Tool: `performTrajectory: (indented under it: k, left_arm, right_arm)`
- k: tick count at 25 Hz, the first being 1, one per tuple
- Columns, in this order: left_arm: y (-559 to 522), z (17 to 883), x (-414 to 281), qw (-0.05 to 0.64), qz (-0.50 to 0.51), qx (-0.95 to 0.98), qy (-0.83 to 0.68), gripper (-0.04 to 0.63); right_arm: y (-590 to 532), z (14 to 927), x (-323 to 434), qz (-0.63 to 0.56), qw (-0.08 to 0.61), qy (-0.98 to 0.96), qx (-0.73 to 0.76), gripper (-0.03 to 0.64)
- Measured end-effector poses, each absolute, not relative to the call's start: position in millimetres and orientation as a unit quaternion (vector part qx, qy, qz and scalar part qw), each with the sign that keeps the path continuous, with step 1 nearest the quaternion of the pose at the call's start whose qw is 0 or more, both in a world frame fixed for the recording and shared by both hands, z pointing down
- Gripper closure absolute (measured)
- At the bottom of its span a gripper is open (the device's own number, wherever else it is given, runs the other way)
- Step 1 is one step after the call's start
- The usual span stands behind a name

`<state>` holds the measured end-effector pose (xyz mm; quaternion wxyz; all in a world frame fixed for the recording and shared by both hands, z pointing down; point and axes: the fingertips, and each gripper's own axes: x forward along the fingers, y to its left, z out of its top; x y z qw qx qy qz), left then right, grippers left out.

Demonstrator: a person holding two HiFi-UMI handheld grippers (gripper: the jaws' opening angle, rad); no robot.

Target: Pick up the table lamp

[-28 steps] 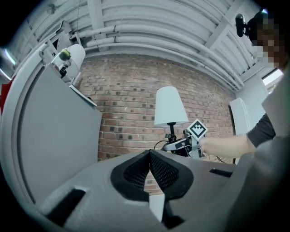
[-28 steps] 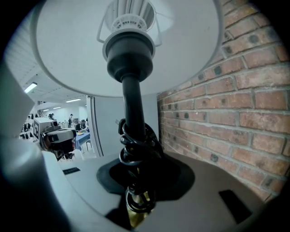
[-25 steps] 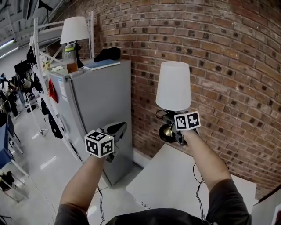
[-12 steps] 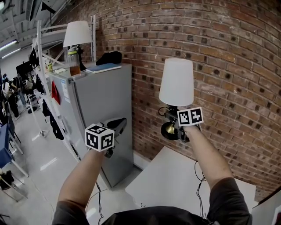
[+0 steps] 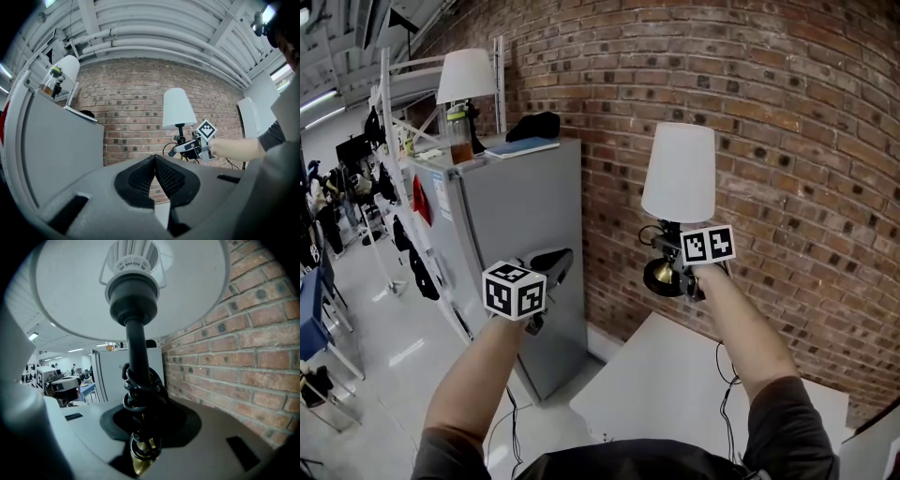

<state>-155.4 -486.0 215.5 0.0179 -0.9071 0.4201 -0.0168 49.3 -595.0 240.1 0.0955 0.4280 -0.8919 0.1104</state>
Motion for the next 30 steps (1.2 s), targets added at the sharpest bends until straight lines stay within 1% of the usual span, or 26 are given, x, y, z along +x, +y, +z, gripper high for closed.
performTrajectory:
  k: [30]
  left_arm:
    - [-479.6, 209.3, -162.6, 0.018, -0.010, -0.904, 0.427, 0.591]
  right_arm:
    - [-589.5, 230.4, 46.2, 0.111, 0.092, -0.893, 0.426, 0.508]
